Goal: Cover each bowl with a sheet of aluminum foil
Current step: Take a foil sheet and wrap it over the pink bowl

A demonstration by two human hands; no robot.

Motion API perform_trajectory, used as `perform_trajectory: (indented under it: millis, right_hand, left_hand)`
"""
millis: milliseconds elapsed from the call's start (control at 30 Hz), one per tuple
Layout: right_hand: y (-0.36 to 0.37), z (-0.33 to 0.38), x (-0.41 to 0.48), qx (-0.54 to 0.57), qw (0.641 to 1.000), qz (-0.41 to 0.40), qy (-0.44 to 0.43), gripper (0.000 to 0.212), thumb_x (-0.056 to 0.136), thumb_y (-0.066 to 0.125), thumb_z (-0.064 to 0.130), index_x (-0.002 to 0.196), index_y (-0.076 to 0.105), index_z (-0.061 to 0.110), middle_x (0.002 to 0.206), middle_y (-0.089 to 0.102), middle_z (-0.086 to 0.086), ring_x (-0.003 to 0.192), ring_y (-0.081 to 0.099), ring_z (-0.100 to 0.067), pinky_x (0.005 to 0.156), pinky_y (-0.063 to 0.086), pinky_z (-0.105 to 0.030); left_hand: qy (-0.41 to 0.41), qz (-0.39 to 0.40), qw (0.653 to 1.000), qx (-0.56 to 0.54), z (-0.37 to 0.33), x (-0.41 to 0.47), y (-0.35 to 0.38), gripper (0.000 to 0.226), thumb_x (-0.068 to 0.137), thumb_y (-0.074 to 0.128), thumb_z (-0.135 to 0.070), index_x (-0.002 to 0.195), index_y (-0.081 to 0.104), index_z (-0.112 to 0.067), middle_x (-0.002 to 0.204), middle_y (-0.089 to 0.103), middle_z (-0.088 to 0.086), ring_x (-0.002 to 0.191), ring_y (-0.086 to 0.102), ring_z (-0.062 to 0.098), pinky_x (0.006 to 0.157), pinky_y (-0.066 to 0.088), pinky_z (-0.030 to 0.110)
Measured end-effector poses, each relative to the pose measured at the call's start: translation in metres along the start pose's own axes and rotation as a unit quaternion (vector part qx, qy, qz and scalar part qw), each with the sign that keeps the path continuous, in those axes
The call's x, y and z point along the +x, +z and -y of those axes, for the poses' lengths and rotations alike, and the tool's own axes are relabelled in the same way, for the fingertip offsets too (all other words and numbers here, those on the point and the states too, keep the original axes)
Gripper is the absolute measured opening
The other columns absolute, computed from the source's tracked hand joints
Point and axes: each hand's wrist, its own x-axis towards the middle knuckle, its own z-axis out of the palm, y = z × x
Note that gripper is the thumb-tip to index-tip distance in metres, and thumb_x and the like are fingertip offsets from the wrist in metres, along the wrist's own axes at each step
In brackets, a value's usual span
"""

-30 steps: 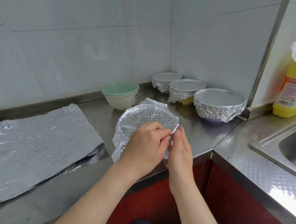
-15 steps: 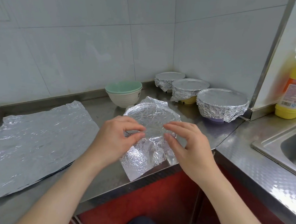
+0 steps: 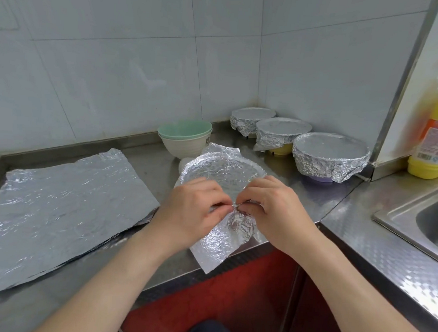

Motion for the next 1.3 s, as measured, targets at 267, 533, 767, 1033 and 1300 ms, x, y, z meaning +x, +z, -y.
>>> perform_trajectory:
  millis: [267,533,767,1033,1300]
  right_hand:
    - [-0.001,-0.016,-0.016,0.173,0.957,-0.045,0.227,0.05,0.091,0.063,0.012,0.138,0.05,0.022,0.144,0.041,0.01,0.134,0.037,-0.007,0.108,0.038,-0.034]
    - [-0.003,-0.033,-0.032,0.486,0.8,0.012,0.353,0.077,0.078,0.071,0.018,0.146,0.036,0.027,0.145,0.045,0.014,0.128,0.045,0.0,0.086,0.046,-0.018]
    - [0.013,-0.027,-0.017,0.445,0.831,-0.007,0.333,0.052,0.08,0.052,0.005,0.122,0.061,0.033,0.116,0.069,0.007,0.108,0.063,-0.015,0.09,0.052,-0.037]
    - [0.038,0.007,-0.001,0.429,0.761,-0.213,0.437,0.032,0.082,0.042,-0.001,0.086,0.07,0.015,0.072,0.068,0.002,0.067,0.057,-0.012,0.062,0.046,-0.027]
    - [0.036,0.017,0.007,0.452,0.712,-0.183,0.505,0.045,0.092,0.037,0.048,0.097,0.065,0.013,0.1,0.067,-0.005,0.092,0.062,-0.019,0.083,0.049,-0.032]
  left_hand:
    - [-0.104,-0.002,0.994,0.011,-0.038,0.031,0.02,0.019,0.089,0.063,-0.037,0.09,0.076,-0.025,0.084,0.066,-0.006,0.084,0.058,0.015,0.075,0.049,0.037]
    - [-0.072,0.026,0.997,-0.017,-0.025,0.027,0.02,0.025,0.083,0.069,-0.043,0.105,0.072,-0.031,0.101,0.063,-0.014,0.098,0.051,0.007,0.084,0.044,0.029]
    - [-0.03,-0.06,0.998,-0.001,-0.023,0.024,0.037,0.02,0.082,0.065,-0.028,0.098,0.075,-0.02,0.08,0.06,-0.006,0.08,0.051,0.013,0.071,0.041,0.024]
    - [-0.028,-0.069,0.997,-0.001,-0.031,0.031,0.042,0.018,0.082,0.06,-0.023,0.088,0.076,-0.016,0.075,0.061,-0.002,0.074,0.056,0.02,0.07,0.041,0.025]
    - [-0.037,-0.025,0.999,-0.016,-0.028,0.037,0.04,0.017,0.083,0.06,-0.02,0.087,0.076,-0.016,0.074,0.061,0.0,0.072,0.058,0.022,0.065,0.047,0.032]
